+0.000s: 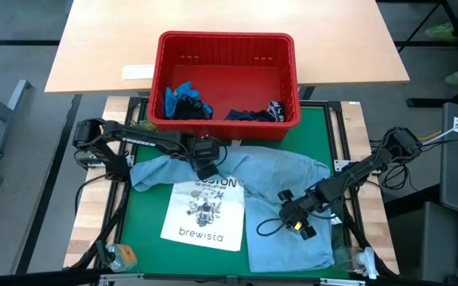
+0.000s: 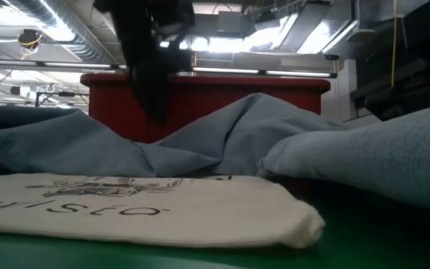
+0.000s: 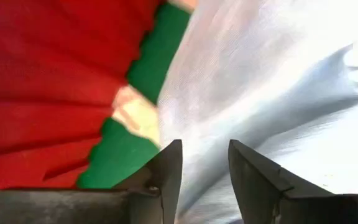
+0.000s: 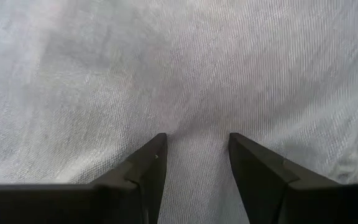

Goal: Fold Laundry from Bin
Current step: Fold the light blue jeans

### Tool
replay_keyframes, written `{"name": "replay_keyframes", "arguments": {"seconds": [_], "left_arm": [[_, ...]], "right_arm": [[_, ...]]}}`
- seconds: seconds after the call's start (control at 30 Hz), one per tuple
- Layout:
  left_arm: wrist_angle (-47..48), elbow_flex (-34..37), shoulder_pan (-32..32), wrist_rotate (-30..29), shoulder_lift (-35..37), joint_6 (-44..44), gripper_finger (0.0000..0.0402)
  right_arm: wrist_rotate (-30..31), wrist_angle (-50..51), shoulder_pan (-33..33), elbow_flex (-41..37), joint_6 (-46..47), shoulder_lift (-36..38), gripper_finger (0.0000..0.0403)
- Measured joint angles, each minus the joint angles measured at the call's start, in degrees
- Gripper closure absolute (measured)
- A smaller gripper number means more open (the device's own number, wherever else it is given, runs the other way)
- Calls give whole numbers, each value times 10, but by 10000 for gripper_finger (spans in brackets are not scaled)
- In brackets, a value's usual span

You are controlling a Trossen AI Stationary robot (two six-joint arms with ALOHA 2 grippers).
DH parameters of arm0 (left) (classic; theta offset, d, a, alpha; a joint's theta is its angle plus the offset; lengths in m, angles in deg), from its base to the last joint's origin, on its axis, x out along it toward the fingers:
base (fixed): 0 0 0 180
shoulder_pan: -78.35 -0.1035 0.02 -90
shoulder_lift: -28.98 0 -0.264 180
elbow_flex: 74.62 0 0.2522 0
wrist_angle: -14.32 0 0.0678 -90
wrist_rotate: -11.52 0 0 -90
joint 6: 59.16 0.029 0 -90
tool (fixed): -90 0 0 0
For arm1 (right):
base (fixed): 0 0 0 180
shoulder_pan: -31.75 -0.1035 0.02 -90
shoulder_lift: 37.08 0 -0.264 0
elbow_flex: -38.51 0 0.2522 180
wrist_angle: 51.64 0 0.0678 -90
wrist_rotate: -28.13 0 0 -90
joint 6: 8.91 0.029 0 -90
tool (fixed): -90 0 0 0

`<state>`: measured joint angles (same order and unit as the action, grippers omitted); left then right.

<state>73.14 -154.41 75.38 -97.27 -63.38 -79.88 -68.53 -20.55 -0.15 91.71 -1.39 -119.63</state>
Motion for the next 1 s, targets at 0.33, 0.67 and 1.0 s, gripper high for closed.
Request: {"name": "replay_keyframes", "arguments": {"seconds": [0.33, 0.67, 1.0], "left_arm": [[-8, -62, 4, 33, 21, -15, 264], [-35, -62, 4, 33, 21, -15, 264], [-45, -62, 4, 32, 21, -15, 264]], "right_arm": [[22, -6, 0, 71, -77, 0, 228], [85, -5, 0, 96, -128, 0, 228], [96, -5, 0, 96, -142, 0, 228]]}}
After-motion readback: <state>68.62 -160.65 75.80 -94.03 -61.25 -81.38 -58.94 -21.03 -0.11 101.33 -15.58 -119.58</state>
